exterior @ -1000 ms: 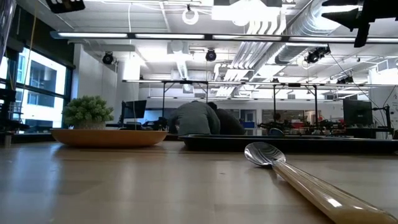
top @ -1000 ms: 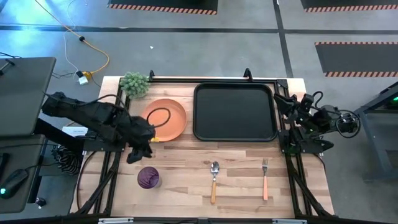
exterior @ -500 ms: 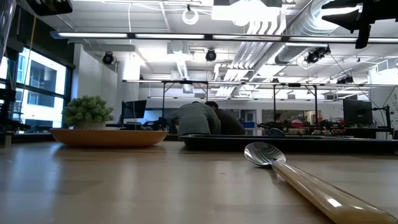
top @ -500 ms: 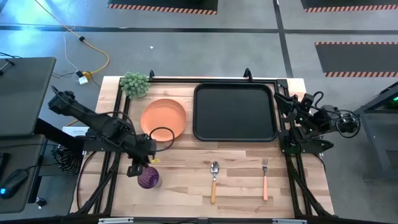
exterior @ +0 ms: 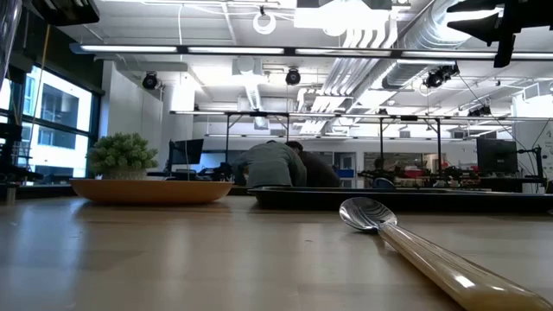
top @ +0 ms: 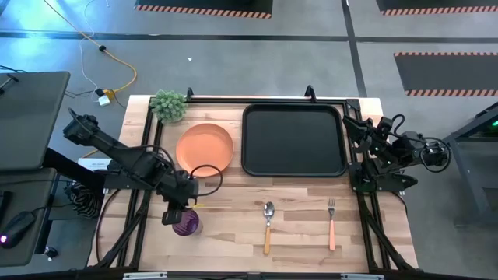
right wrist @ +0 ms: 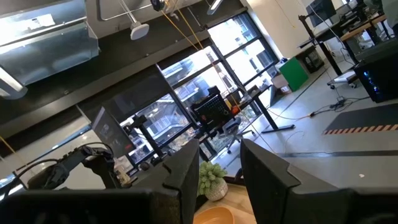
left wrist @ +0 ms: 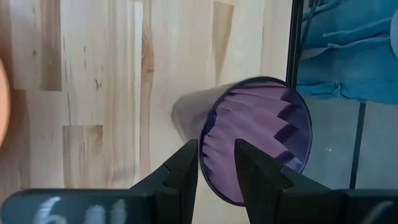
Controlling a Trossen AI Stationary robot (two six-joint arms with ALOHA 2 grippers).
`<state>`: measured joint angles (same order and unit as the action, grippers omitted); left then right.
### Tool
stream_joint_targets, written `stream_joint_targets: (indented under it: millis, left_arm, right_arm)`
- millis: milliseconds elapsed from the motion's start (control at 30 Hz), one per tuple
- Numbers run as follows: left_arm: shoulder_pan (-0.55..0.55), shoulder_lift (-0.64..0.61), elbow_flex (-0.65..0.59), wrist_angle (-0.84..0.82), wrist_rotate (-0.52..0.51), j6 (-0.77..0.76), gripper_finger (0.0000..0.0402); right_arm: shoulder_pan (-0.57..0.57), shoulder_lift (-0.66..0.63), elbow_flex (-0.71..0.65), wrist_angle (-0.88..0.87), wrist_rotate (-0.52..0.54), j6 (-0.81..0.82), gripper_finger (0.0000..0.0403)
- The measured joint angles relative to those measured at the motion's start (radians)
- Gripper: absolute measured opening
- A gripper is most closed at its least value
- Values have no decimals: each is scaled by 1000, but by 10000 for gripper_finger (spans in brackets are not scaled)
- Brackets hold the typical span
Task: Pick and place plate/cup/fork/spoon on tray
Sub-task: Put the purple cup on top the top left side of the black serving tray
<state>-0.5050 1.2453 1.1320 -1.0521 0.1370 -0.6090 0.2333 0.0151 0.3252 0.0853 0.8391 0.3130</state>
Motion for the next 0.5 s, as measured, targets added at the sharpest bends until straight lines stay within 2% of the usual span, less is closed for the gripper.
stream_joint_targets:
  millis: [500]
  left_arm:
    - [-38,57,0,-25,-83,-19,97]
  right_arm:
    - [0,0,0,0,0,-7,110]
